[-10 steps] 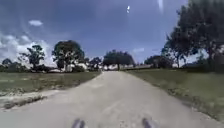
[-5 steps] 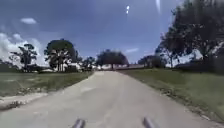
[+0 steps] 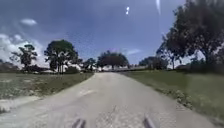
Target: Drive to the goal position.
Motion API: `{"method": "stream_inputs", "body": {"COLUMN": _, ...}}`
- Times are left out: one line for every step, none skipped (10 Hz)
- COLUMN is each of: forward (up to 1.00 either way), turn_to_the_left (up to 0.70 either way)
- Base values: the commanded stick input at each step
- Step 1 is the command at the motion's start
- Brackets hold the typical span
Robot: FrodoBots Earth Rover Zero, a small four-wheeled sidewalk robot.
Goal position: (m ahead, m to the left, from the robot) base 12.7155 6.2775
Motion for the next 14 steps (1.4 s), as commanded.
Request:
{"method": "stream_inputs", "body": {"forward": 0.7, "turn_to_the_left": 0.0}}
{"method": "stream_inputs", "body": {"forward": 0.7, "turn_to_the_left": 0.0}}
{"method": "stream_inputs", "body": {"forward": 0.7, "turn_to_the_left": 0.0}}
{"method": "stream_inputs", "body": {"forward": 0.7, "turn_to_the_left": 0.0}}
{"method": "stream_inputs", "body": {"forward": 0.7, "turn_to_the_left": 0.0}}
{"method": "stream_inputs", "body": {"forward": 0.7, "turn_to_the_left": 0.0}}
{"method": "stream_inputs", "body": {"forward": 0.7, "turn_to_the_left": 0.0}}
{"method": "stream_inputs", "body": {"forward": 0.7, "turn_to_the_left": 0.0}}
{"method": "stream_inputs", "body": {"forward": 0.7, "turn_to_the_left": 0.0}}
{"method": "stream_inputs", "body": {"forward": 0.7, "turn_to_the_left": 0.0}}
{"method": "stream_inputs", "body": {"forward": 0.7, "turn_to_the_left": 0.0}}
{"method": "stream_inputs", "body": {"forward": 0.7, "turn_to_the_left": 0.0}}
{"method": "stream_inputs", "body": {"forward": 0.7, "turn_to_the_left": 0.0}}
{"method": "stream_inputs", "body": {"forward": 0.7, "turn_to_the_left": 0.0}}
